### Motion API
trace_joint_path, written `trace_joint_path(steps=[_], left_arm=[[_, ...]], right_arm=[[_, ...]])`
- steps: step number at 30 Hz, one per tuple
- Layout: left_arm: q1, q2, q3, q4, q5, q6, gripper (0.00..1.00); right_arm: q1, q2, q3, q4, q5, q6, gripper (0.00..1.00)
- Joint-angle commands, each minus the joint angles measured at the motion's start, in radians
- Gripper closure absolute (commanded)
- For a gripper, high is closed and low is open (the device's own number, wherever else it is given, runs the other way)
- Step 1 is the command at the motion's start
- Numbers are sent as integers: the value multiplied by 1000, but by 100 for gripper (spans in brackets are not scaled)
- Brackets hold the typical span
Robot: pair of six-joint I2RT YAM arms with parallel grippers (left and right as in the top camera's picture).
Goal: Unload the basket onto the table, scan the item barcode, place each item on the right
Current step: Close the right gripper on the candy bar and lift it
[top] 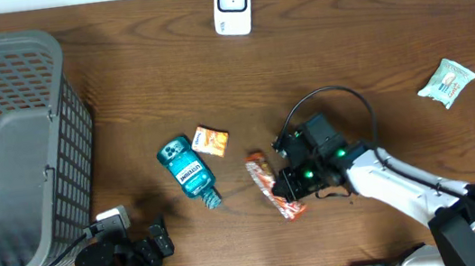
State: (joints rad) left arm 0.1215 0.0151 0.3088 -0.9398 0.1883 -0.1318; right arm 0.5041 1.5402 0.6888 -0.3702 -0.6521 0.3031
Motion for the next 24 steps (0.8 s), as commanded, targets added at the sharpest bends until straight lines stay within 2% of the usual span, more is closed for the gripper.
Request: trace_joint_path(steps=[1,3,4,6,8,11,15,24], left_arm=[[1,-3,-8,-32,3,-5,2],[1,-3,-8,-32,3,-4,2],[1,-3,-8,-32,3,-4,2],[1,-3,-8,-32,3,-4,2],[1,-3,-8,-32,3,-4,2],[1,-3,-8,-32,3,-4,2],[1,-3,-8,-32,3,-4,2],[1,-3,-8,-32,3,-4,2]], right_arm=[[-67,3,28,3,-341,-70,99],[-93,3,29,-11,-266,-99,99],[-98,3,29,-10,-240,-103,95],[-104,3,32,13,-201,-103,55],[-103,2,45,32,-195,-102,1],[-98,2,77,31,-133,-102,1],[-42,1,89,14,72,-117,1],[243,1,88,-13,400,-132,1]])
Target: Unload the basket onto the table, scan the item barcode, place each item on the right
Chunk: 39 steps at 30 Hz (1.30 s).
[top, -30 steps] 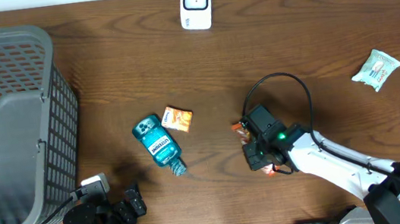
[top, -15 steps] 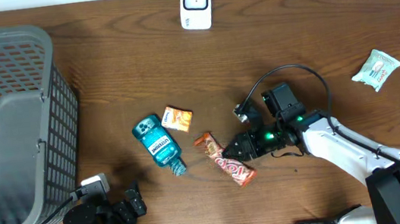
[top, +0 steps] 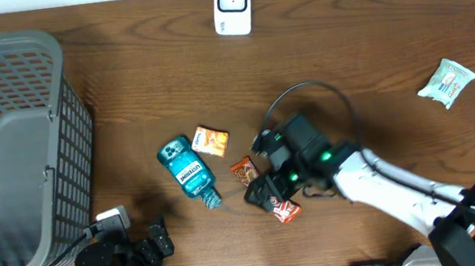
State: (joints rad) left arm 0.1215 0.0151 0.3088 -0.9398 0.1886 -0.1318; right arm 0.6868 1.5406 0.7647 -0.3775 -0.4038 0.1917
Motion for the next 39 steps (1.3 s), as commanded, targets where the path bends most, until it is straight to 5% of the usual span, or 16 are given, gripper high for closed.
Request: trace_joint_path(steps=[1,7,14,16,21,23,28,33,39], left_arm=[[1,-3,-8,-32,3,-4,2],[1,-3,-8,-32,3,-4,2],[1,-3,-8,-32,3,-4,2],[1,-3,-8,-32,3,-4,2],[1,-3,-8,-32,3,-4,2],[1,-3,-8,-32,3,-4,2],[1,-3,-8,-32,3,-4,2],[1,-3,-8,-32,3,-4,2],[1,-3,-8,-32,3,-4,2]], right_arm=[[84,0,12,-7,177,-21,1],[162,4,-1,-53,448,22,1],[170,126,-26,-21,424,39,3],[170,182,-22,2,397,39,18],[169,215,1,-36,381,39,92],[161,212,9,-51,336,40,99],[43,211,81,-138,-15,36,99],[-166,212,127,-172,-695,-157,99],[-318,212,126,-164,-1098,-254,99]])
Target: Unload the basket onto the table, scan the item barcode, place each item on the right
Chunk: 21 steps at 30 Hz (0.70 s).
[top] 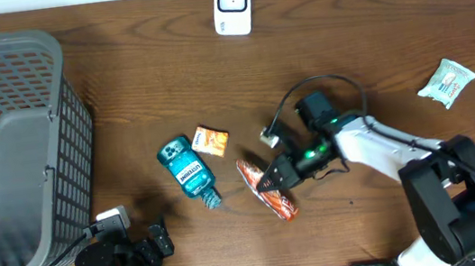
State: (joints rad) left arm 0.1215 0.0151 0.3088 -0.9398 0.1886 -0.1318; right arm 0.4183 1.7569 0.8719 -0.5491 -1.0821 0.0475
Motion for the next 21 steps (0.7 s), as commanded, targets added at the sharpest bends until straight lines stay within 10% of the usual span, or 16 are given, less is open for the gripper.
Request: trace_joint_path(steps=[1,21], left_arm=[[1,-3,-8,-32,3,-4,2],[1,-3,-8,-32,3,-4,2]], right_arm=[[-59,-5,18,11,-481,-144,99],[-76,-5,18,291,-272,-146,99]])
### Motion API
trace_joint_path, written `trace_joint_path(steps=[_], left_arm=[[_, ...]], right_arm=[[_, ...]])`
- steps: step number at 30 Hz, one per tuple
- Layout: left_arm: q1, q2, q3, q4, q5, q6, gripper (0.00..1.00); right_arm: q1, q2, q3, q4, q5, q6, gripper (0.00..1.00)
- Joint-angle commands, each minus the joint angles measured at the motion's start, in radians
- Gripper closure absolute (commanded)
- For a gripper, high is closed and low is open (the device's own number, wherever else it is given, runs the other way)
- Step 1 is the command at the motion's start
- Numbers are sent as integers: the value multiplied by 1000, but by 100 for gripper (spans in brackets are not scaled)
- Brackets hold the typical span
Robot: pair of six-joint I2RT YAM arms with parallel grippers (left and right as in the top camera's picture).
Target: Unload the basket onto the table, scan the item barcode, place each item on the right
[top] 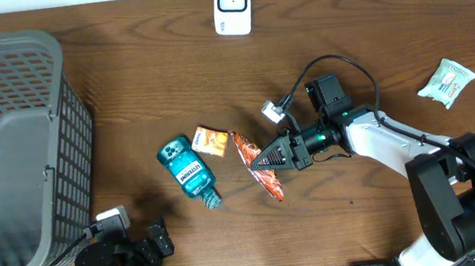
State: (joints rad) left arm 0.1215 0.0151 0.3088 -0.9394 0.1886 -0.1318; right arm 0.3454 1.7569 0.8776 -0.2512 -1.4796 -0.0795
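An orange-red snack packet (257, 164) hangs above the table's middle, and my right gripper (270, 157) is shut on its right edge. The right arm (374, 134) reaches in from the lower right. The white barcode scanner (232, 4) stands at the table's far edge, well beyond the packet. My left gripper (158, 243) rests at the near-left edge of the table; whether it is open or shut cannot be made out.
A teal mouthwash bottle (188, 170) and a small orange box (212, 141) lie just left of the packet. A grey wire basket (8, 152) fills the left side. Two snack bags (446, 82) lie at the far right.
The right gripper has moved up and slightly away from the near edge with the packet. The packet now hangs closer to the small orange box.
First my right gripper was down at the packet lying on the table. Then the packet showed crumpled under the gripper. Later it was held in the gripper, raised off the table, and now it is held further from the near edge. The left arm has stayed put.
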Motion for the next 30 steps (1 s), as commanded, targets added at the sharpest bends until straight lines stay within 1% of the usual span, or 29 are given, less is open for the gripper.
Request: trace_joint_path(steps=[1,2,3,5,6,7,13,16,18,20,21,24,28,30], left_arm=[[1,-3,-8,-33,2,-4,2],[1,-3,-8,-33,3,-4,2],[1,-3,-8,-33,3,-4,2],[1,-3,-8,-33,3,-4,2],[1,-3,-8,-33,2,-5,2],[1,-3,-8,-33,3,-4,2],[1,-3,-8,-33,2,-4,2],[1,-3,-8,-33,2,-4,2],[1,-3,-8,-33,3,-4,2],[1,-3,-8,-33,3,-4,2],[1,-3,-8,-33,3,-4,2],[1,-3,-8,-33,3,-4,2],[1,-3,-8,-33,3,-4,2],[1,-3,-8,-33,3,-4,2]], right_arm=[[0,-4,10,-40,253,-7,99],[5,-4,10,-81,394,11,99],[15,-4,10,-135,584,56,99],[32,-4,10,-217,881,154,99],[38,-4,10,-246,958,165,99],[41,-4,10,-266,985,164,99],[41,-4,10,-266,908,161,99],[49,-4,10,-264,789,146,99],[67,-4,10,-238,682,90,99],[90,-4,11,-185,626,87,99],[102,-4,11,-155,624,107,99],[141,-4,11,-77,685,164,99],[198,2,11,-21,901,214,99],[227,16,11,35,950,217,99]])
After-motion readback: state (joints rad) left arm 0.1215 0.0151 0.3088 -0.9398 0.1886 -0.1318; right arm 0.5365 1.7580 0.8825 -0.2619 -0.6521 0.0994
